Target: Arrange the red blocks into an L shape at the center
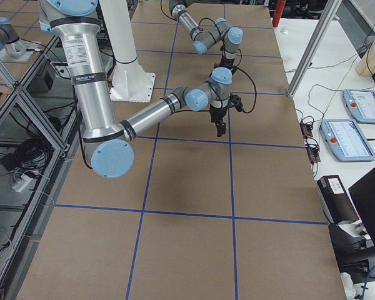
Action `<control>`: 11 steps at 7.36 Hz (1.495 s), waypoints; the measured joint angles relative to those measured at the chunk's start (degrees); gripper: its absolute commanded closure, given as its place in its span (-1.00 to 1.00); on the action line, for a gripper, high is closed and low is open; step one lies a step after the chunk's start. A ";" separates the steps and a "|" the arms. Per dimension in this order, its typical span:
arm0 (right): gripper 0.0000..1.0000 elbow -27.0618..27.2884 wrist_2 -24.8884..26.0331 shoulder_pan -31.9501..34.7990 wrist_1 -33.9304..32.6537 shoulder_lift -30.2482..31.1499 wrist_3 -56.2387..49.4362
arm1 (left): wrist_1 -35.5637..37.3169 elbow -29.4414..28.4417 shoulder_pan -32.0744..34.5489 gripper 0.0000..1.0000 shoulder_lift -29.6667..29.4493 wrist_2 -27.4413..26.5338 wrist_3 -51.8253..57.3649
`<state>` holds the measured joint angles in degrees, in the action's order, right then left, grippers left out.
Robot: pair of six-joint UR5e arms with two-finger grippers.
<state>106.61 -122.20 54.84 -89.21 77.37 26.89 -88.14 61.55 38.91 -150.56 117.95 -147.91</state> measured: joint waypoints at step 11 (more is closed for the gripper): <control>-0.99 -0.30 0.20 -0.09 0.88 -0.36 0.01 | -0.64 0.01 -0.44 1.00 -0.08 0.02 -0.02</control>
<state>106.31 -122.01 54.76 -88.33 77.01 26.90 -88.78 61.56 38.47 -150.64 117.97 -147.94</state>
